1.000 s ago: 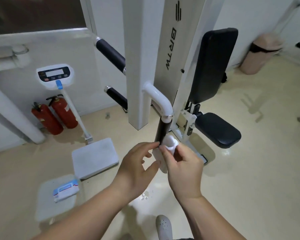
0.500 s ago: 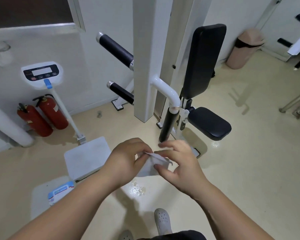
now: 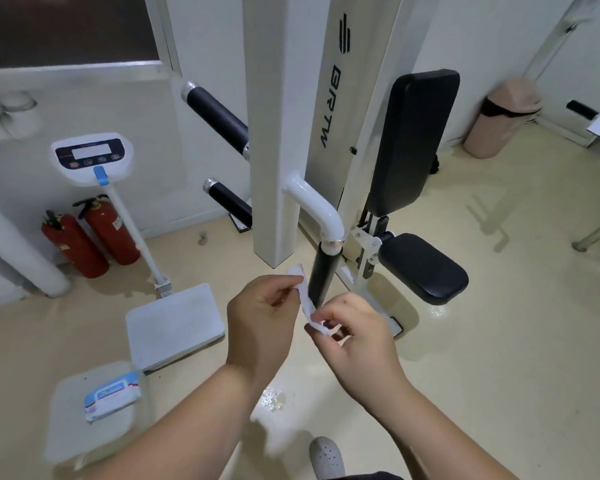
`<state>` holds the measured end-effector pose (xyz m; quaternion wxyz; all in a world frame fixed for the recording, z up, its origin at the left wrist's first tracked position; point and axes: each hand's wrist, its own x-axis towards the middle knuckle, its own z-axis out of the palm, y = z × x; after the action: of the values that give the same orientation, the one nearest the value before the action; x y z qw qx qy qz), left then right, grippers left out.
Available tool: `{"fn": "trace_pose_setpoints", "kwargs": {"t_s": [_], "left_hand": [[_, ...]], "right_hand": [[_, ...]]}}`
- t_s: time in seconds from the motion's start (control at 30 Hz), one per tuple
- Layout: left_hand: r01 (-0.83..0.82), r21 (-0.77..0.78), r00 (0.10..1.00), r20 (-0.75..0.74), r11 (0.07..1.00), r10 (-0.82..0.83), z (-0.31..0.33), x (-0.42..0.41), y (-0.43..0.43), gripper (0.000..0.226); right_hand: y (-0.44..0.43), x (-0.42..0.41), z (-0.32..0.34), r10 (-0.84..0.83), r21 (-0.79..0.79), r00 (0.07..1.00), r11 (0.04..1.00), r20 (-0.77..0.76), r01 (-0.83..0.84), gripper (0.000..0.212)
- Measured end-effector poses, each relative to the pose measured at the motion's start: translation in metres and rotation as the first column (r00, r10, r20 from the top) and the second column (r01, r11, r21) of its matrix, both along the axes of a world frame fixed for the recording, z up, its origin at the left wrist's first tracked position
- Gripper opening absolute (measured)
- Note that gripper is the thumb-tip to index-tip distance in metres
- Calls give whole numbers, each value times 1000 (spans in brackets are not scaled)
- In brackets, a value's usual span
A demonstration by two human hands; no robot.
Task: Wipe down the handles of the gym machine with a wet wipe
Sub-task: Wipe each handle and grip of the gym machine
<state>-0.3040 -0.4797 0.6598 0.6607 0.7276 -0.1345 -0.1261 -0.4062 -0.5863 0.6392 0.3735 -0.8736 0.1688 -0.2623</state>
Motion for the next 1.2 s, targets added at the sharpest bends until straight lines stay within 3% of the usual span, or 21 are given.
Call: {"fn": "trace_pose_setpoints", "kwargs": {"t_s": [0.07, 0.17, 0.27, 0.43, 0.57, 0.8, 1.0, 1.2], "left_hand": [[-47, -34, 999, -4, 998, 46, -4, -3, -11, 45], [-108, -81, 991, -86, 991, 101, -7, -6, -27, 45], [-177, -174, 977, -152, 969, 151, -3, -9, -42, 40], [-153, -370, 974, -214, 916, 77, 0, -19, -59, 40], [-95, -296, 988, -142, 950, 55, -15, -21, -67, 39], [-125, -200, 988, -113, 972, 103, -35, -19, -72, 32], [-164, -253, 970, 133, 953, 202, -2, -13, -78, 7], [-239, -121, 969, -95, 963, 228, -39, -35, -76, 10]], "right_hand": [[-12, -3, 5, 56, 37, 998, 998, -28, -55, 11], [-43, 0, 27, 11, 51, 999, 999, 53, -14, 26], [-74, 21, 53, 60, 214, 996, 974, 60, -71, 40], [-88, 54, 85, 285, 264, 958, 921, 38, -285, 12], [-98, 63, 88, 387, 283, 922, 883, 13, -374, 7], [-100, 68, 80, 388, 203, 921, 900, 28, -385, 11], [-103, 70, 85, 482, 180, 876, 862, 1, -474, 15], [-110, 71, 85, 530, 204, 848, 830, 2, -519, 29]]}}
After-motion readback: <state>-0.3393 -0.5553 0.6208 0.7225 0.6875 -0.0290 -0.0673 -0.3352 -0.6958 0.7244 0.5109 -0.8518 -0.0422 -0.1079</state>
